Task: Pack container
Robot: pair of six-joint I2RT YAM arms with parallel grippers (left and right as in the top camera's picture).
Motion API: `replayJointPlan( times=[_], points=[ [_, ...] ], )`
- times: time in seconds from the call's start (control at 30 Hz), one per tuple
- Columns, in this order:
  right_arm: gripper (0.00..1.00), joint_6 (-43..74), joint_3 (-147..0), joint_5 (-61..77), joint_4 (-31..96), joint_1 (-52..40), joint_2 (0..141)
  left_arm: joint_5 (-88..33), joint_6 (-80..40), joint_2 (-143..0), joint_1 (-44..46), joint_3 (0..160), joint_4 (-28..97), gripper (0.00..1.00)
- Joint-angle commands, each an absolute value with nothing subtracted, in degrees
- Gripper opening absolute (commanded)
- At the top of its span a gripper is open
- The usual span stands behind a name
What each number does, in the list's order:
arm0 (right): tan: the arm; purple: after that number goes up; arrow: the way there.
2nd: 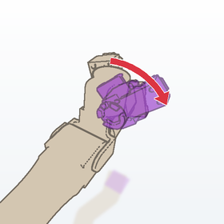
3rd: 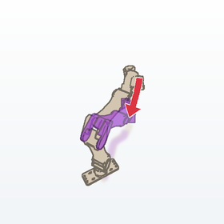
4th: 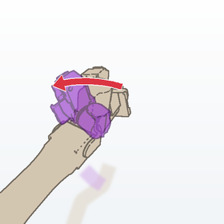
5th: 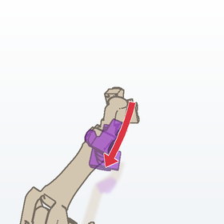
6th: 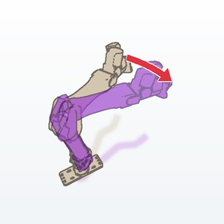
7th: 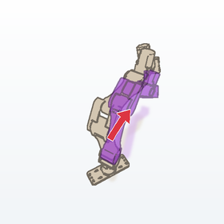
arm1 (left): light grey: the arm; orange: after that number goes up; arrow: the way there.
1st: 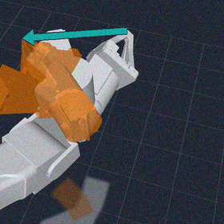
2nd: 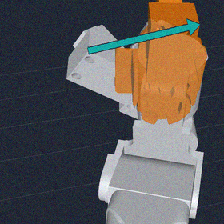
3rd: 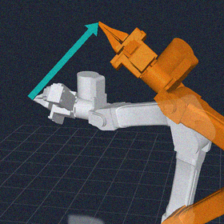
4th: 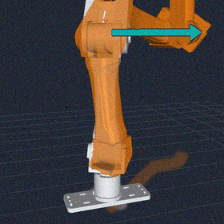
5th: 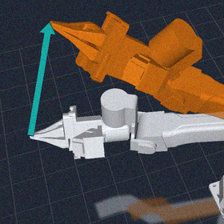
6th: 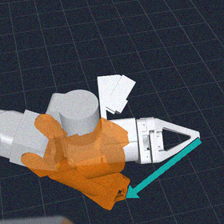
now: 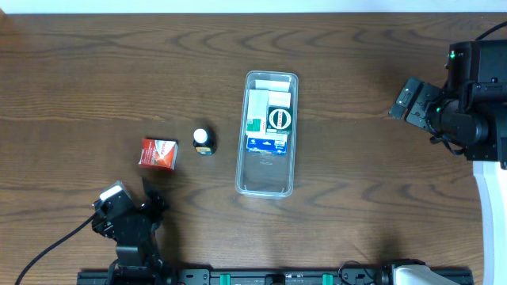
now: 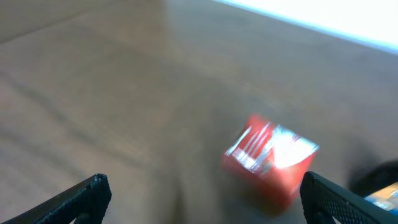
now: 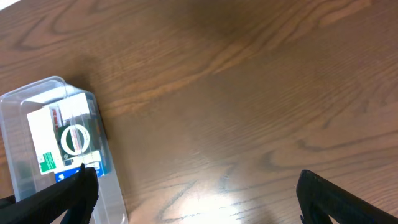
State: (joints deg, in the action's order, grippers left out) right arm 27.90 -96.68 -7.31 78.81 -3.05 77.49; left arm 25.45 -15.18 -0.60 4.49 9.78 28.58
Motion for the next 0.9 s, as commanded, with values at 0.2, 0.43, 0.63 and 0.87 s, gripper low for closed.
replayJointPlan(
  times=[0.2, 0.43, 0.63, 0.87],
  points=[
    [0.99, 26.94, -96.57, -7.49, 78.94, -2.59, 77.62, 18.61, -16.16, -8.01, 4.19, 15.40, 25.36, 0.98],
    [0.99, 26.94, -96.57, -7.49, 78.94, -2.59, 77.62, 18.44, -16.10, -34.11, 4.19, 32.51, 27.22, 0.98],
    [0.99, 26.94, -96.57, -7.49, 78.94, -2.59, 77.62, 18.37, -15.68, -59.57, 3.36, 51.22, 38.96, 0.98],
    [0.99, 26.94, -96.57, -7.49, 78.96, -2.59, 77.62, 10.76, -7.84, -78.30, 1.83, 59.83, 43.46, 0.98]
  ],
)
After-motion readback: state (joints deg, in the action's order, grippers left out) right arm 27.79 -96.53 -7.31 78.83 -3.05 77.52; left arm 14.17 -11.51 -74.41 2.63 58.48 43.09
